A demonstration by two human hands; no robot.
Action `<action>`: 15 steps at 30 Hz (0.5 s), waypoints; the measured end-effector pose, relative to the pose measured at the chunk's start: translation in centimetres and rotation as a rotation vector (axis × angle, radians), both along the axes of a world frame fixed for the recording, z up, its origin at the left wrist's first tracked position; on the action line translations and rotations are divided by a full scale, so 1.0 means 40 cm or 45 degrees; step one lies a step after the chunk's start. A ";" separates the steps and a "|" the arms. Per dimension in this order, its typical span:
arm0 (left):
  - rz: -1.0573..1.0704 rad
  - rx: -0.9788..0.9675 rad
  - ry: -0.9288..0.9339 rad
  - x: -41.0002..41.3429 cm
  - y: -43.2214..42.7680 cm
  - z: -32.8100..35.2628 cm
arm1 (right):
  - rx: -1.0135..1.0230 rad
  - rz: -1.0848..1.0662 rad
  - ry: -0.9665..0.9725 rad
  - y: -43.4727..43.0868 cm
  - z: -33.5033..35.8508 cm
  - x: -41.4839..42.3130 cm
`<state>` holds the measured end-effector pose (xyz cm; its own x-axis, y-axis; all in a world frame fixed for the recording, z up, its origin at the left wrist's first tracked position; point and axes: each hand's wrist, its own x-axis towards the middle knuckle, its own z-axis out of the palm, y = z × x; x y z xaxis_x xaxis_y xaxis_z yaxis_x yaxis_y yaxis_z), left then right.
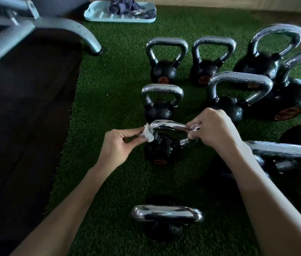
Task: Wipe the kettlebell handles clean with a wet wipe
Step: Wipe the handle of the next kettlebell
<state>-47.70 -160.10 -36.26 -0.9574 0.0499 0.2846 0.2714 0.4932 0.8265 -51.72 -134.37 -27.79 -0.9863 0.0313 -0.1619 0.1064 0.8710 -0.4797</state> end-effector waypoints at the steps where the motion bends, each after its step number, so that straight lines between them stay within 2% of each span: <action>1: 0.026 0.030 0.016 0.000 0.011 -0.005 | 0.016 0.002 -0.001 0.003 0.000 -0.003; 4: 0.106 0.062 0.053 -0.006 0.042 -0.007 | 0.024 0.001 0.003 0.010 0.000 -0.002; 10: 0.204 0.113 -0.149 -0.005 0.075 -0.060 | 0.068 0.033 0.071 0.012 -0.009 -0.002; 15: 0.284 0.075 -0.041 0.004 0.030 0.007 | 0.095 0.235 0.097 0.001 -0.002 -0.021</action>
<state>-47.54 -158.88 -35.99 -0.9515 -0.1797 0.2499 0.1341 0.4890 0.8619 -52.57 -134.31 -27.86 -0.9857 -0.1422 -0.0907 -0.0926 0.9058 -0.4135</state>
